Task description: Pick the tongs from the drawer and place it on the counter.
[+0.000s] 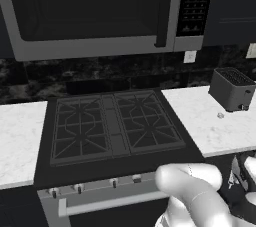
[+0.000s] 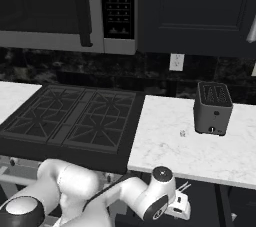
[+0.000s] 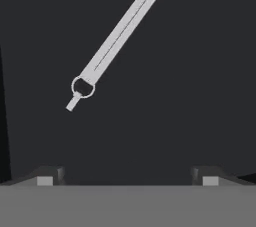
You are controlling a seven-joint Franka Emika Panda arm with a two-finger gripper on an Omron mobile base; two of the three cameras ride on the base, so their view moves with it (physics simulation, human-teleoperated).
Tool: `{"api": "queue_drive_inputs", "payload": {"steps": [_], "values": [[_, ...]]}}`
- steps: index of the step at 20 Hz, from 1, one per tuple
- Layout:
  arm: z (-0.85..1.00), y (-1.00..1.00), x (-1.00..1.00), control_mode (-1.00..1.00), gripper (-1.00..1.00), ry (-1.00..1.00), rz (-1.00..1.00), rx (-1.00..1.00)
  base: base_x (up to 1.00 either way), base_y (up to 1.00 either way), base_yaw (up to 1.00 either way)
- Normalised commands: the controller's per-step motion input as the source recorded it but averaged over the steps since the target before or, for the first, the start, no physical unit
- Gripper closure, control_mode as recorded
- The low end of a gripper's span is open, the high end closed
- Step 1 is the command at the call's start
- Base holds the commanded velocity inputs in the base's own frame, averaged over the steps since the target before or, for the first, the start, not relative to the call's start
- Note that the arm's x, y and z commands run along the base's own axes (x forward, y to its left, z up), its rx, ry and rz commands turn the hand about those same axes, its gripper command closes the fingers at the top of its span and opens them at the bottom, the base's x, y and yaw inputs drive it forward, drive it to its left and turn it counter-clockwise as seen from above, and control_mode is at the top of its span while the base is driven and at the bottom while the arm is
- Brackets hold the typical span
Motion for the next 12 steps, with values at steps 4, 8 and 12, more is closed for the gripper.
{"api": "queue_drive_inputs", "payload": {"steps": [4,8,12], "values": [[-0.56,-0.28,0.18,-1.0,-1.0,0.11,0.01,0.01,0.0,0.0,0.0],[-0.45,-0.29,-0.19,-1.0,-1.0,0.23,0.0,0.02,0.0,0.0,0.0],[-0.37,-0.29,-0.73,-1.0,-1.0,0.24,0.0,0.04,0.0,0.0,0.0]]}}
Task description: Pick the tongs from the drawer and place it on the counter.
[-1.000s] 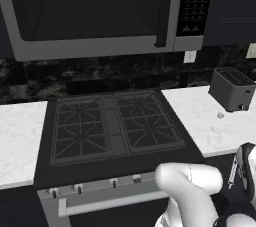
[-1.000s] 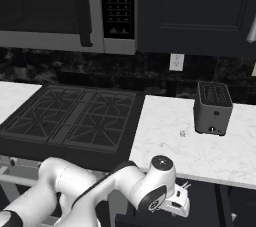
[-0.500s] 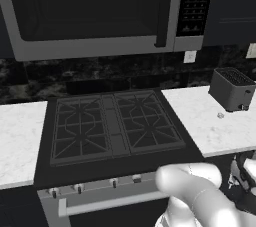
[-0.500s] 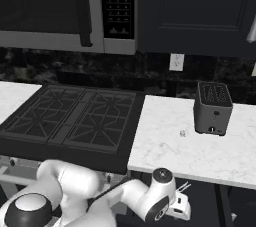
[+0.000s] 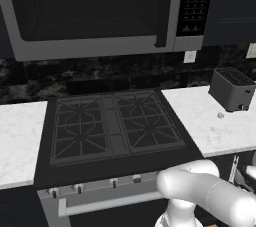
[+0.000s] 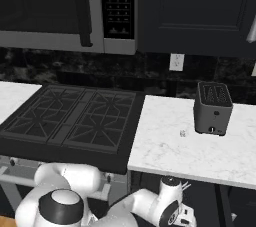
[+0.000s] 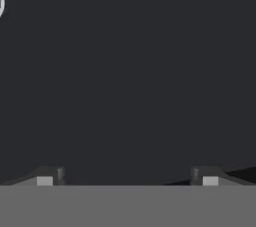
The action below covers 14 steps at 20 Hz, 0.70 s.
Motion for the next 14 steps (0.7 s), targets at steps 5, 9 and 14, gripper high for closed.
{"api": "queue_drive_inputs", "payload": {"steps": [5,9,14], "values": [[-0.1,-0.82,-1.0,-1.0,-1.0,0.22,0.0,0.17,0.0,0.0,0.0],[0.0,-0.93,-1.0,-1.0,-1.0,0.27,0.0,0.19,0.0,0.0,0.0],[0.0,-0.78,-1.0,-1.0,-1.0,0.22,0.0,0.15,0.0,0.0,0.0]]}}
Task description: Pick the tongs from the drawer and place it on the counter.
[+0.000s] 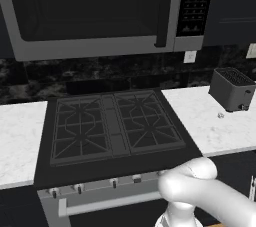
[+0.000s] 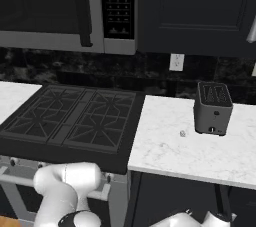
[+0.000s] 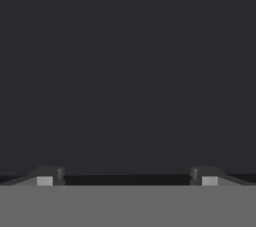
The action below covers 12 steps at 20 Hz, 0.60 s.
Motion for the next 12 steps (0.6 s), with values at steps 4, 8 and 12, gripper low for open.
{"api": "queue_drive_inputs", "payload": {"steps": [4,8,12], "values": [[0.36,-0.25,-1.0,-1.0,-1.0,0.0,0.0,0.07,0.0,0.0,0.0],[0.98,0.18,-0.35,-1.0,-1.0,-0.45,0.0,-0.03,0.0,0.0,0.0],[1.0,0.52,0.08,-1.0,-1.0,-0.47,0.0,0.0,0.0,0.0,0.0]]}}
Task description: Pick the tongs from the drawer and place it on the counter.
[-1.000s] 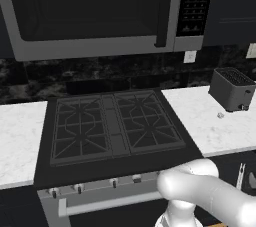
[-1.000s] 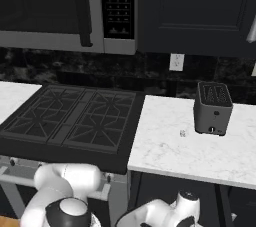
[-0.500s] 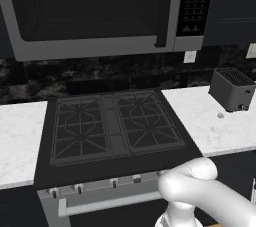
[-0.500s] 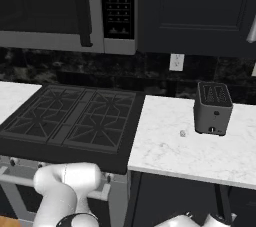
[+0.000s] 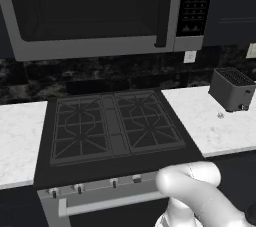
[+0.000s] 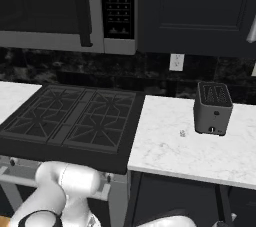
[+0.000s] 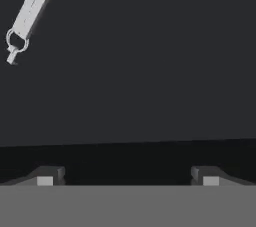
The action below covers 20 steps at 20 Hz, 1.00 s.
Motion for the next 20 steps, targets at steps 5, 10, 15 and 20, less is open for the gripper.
{"api": "queue_drive_inputs", "payload": {"steps": [5,10,15,20], "values": [[0.64,0.82,0.52,-1.0,-1.0,-0.36,0.0,-0.03,0.0,0.0,0.0],[0.34,0.78,0.98,-1.0,-1.0,0.17,-0.18,-0.16,0.0,0.0,0.0],[0.18,0.35,0.82,-1.0,-1.0,0.53,-0.12,-0.03,0.0,0.0,0.0],[-0.27,-0.23,0.36,-1.0,-1.0,0.16,-0.01,0.01,0.0,0.0,0.0]]}}
